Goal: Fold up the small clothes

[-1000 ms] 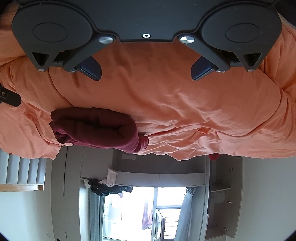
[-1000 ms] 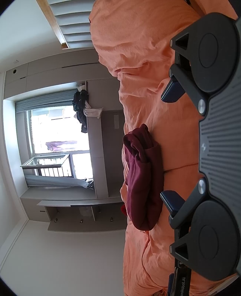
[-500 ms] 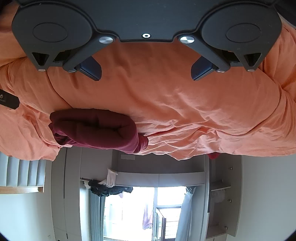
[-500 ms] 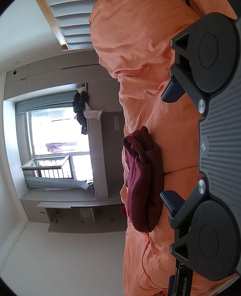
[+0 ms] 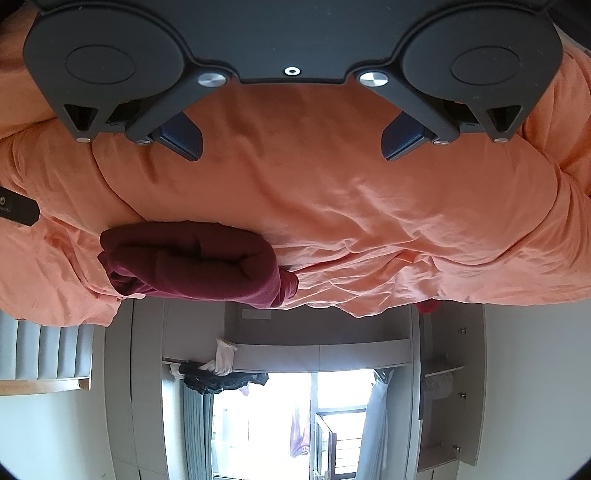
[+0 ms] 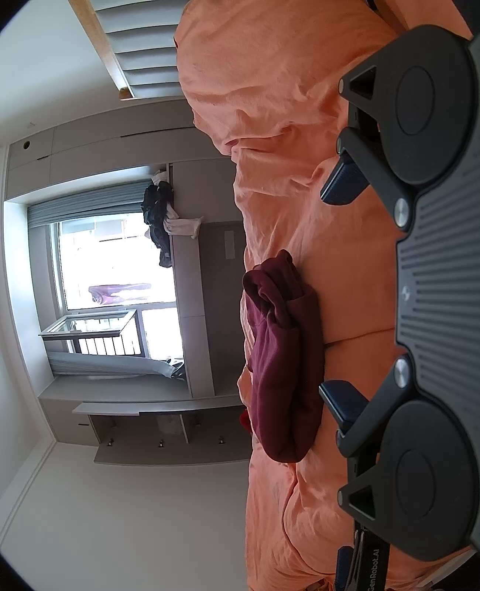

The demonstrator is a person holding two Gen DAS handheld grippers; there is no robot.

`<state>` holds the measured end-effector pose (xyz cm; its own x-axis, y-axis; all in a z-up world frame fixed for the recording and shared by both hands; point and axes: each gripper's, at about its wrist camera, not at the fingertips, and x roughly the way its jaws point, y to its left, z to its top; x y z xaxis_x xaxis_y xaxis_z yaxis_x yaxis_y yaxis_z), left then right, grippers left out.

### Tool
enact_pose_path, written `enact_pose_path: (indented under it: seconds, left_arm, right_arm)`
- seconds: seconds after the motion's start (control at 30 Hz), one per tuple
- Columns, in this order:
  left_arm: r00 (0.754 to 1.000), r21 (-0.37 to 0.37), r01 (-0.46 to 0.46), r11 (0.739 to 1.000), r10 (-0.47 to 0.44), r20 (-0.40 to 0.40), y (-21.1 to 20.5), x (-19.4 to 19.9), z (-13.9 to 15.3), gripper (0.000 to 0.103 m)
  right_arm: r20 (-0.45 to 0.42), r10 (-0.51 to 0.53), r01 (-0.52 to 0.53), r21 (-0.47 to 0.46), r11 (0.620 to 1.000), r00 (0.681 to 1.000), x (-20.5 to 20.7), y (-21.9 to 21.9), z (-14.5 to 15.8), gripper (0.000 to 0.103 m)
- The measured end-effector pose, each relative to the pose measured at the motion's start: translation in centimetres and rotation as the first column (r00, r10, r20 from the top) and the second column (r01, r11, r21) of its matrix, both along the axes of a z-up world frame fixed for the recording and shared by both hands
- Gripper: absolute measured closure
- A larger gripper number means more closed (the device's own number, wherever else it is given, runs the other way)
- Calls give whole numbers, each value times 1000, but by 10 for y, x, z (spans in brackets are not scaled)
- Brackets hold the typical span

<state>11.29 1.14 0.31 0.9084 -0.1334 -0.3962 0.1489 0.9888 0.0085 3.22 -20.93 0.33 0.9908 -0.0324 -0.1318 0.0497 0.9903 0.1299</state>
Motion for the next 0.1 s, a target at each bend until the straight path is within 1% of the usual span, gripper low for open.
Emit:
enact_pose_path:
  seconds: [0.1]
  left_arm:
    - [1000,5,2,1000,-2,-3,-1,0,0,0]
  right_arm:
    - [0,4,-4,-8,1000,1000,0,1,0,0]
